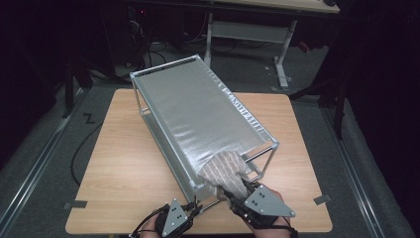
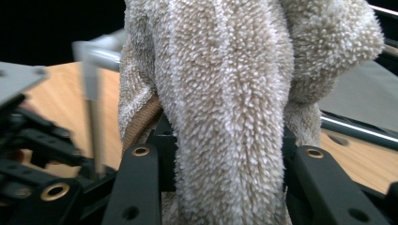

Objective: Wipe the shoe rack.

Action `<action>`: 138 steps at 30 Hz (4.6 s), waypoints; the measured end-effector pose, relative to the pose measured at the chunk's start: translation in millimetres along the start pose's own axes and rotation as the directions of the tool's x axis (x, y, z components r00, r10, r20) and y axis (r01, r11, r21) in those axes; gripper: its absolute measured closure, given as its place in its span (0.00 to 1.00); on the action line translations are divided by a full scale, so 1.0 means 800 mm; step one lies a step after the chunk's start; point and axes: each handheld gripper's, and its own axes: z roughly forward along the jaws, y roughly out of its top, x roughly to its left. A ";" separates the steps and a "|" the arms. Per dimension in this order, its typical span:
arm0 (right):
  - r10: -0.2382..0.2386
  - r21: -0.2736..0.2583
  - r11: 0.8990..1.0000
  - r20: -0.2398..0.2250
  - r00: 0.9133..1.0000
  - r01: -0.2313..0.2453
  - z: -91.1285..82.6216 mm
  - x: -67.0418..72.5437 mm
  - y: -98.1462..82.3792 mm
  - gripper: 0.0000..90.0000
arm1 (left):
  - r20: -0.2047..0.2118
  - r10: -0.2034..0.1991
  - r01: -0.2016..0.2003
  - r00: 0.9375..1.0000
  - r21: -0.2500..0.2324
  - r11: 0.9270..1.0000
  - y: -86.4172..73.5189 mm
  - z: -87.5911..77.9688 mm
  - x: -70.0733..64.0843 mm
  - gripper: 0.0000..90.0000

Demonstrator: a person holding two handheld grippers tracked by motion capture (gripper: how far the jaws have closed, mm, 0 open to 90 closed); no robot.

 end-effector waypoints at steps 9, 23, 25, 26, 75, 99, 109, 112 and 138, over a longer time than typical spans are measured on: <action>0.114 0.008 0.993 0.135 0.984 -0.116 -0.011 -0.063 -0.019 0.66 | 0.001 -0.002 0.002 1.000 0.001 1.000 0.000 0.000 0.000 0.88; 0.203 0.015 0.977 0.240 0.949 -0.213 -0.024 -0.110 -0.038 0.66 | -0.001 -0.007 0.007 1.000 0.001 1.000 0.000 0.000 0.000 0.88; 0.199 0.013 0.978 0.215 0.956 -0.206 -0.024 -0.104 -0.035 0.66 | 0.002 -0.011 0.011 1.000 0.001 1.000 0.000 0.000 0.000 0.88; 0.199 0.013 0.978 0.215 0.956 -0.206 -0.024 -0.104 -0.035 0.66 | 0.002 -0.011 0.011 1.000 0.001 1.000 0.000 0.000 0.000 0.88; 0.145 0.195 0.972 -0.074 0.987 -0.128 0.003 -0.015 -0.060 0.69 | 0.034 0.003 -0.003 0.999 0.003 1.000 0.009 0.017 0.005 0.88; 0.162 0.095 0.984 -0.113 0.980 -0.151 0.015 -0.006 -0.037 0.69 | 0.033 0.008 -0.008 0.999 0.006 1.000 0.005 0.009 0.004 0.88; 0.219 0.090 0.972 0.005 0.976 -0.218 0.007 -0.049 -0.051 0.69 | 0.034 0.002 -0.003 0.999 0.004 1.000 0.004 0.007 0.004 0.88; 0.259 0.085 0.961 0.074 0.963 -0.265 0.000 -0.075 -0.058 0.69 | 0.031 0.001 -0.001 1.000 0.004 1.000 0.003 0.005 0.004 0.88; 0.226 0.097 0.969 0.011 0.974 -0.226 0.002 -0.054 -0.050 0.69 | 0.033 0.002 -0.002 0.999 0.004 1.000 0.001 0.001 0.004 0.88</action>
